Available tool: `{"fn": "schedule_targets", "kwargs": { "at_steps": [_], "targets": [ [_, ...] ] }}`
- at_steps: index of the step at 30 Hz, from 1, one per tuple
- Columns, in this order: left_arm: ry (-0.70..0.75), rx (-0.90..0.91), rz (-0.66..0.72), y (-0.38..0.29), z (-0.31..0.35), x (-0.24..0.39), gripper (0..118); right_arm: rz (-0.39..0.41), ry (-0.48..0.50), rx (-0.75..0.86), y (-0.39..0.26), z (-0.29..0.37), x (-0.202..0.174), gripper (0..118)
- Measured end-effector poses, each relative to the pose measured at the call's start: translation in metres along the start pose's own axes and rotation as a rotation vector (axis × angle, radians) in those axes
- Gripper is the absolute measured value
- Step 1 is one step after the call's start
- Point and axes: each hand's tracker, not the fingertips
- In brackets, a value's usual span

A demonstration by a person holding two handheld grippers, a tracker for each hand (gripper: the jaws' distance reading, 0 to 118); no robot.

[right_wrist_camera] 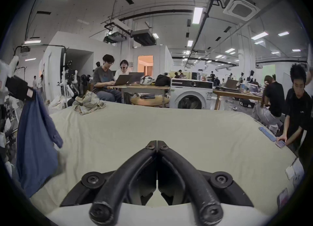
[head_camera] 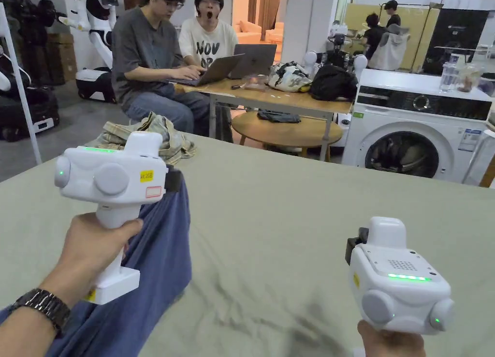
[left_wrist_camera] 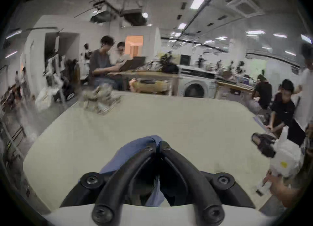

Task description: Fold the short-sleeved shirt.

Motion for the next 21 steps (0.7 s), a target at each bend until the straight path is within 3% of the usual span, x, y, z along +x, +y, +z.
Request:
{"fn": "schedule_targets", "kwargs": {
  "at_steps": [11, 16, 21],
  "targets": [
    [-0.379, -0.058, -0.153, 0.020, -0.066, 0.230, 0, -0.005, -0.192, 0.035, 0.004, 0.046, 0.102, 0],
    [-0.497, -0.189, -0.201, -0.031, -0.104, 0.315, 0, -0.004, -0.292, 0.021, -0.004, 0.069, 0.147, 0],
    [-0.553, -0.347, -0.225, -0.109, -0.129, 0.358, 2, -0.017, -0.352, -0.017, -0.021, 0.082, 0.179, 0]
  ]
}}
